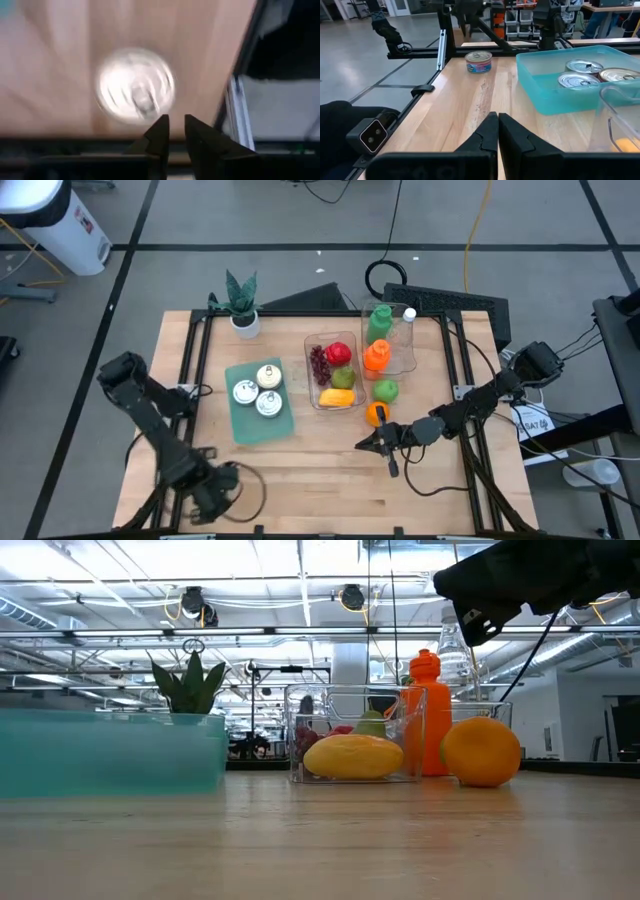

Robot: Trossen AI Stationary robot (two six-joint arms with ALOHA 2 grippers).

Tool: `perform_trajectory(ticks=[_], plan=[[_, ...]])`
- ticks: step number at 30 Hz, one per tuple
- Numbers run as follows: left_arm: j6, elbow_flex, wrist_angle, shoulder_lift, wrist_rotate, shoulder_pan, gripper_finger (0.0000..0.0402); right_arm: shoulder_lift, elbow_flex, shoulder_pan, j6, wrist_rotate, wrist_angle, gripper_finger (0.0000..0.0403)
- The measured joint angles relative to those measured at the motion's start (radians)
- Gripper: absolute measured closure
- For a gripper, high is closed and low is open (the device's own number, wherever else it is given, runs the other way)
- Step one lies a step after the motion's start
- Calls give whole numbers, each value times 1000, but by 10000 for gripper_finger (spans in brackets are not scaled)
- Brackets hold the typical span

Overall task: Pick & Place Food Item
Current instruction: Put the blue tuna can into the green bin

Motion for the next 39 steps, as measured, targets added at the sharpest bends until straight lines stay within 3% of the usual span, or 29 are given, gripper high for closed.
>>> perform_trajectory(ticks=[9, 23, 28, 32, 39], plan=[[-224, -3, -144, 49, 135, -60, 351, 0, 0, 0, 5, 1, 1, 399], [-266, -183, -3, 91, 133, -72, 351, 0, 0, 25, 57, 3, 11, 399], [-290, -278, 83, 91, 176, -73, 351, 0, 0, 37, 48, 2, 39, 399], [-286, -316, 220, 91, 133, -72, 351, 0, 0, 36, 49, 3, 42, 399], [-224, -321, 267, 91, 14, -18, 351, 0, 0, 35, 49, 3, 38, 399]])
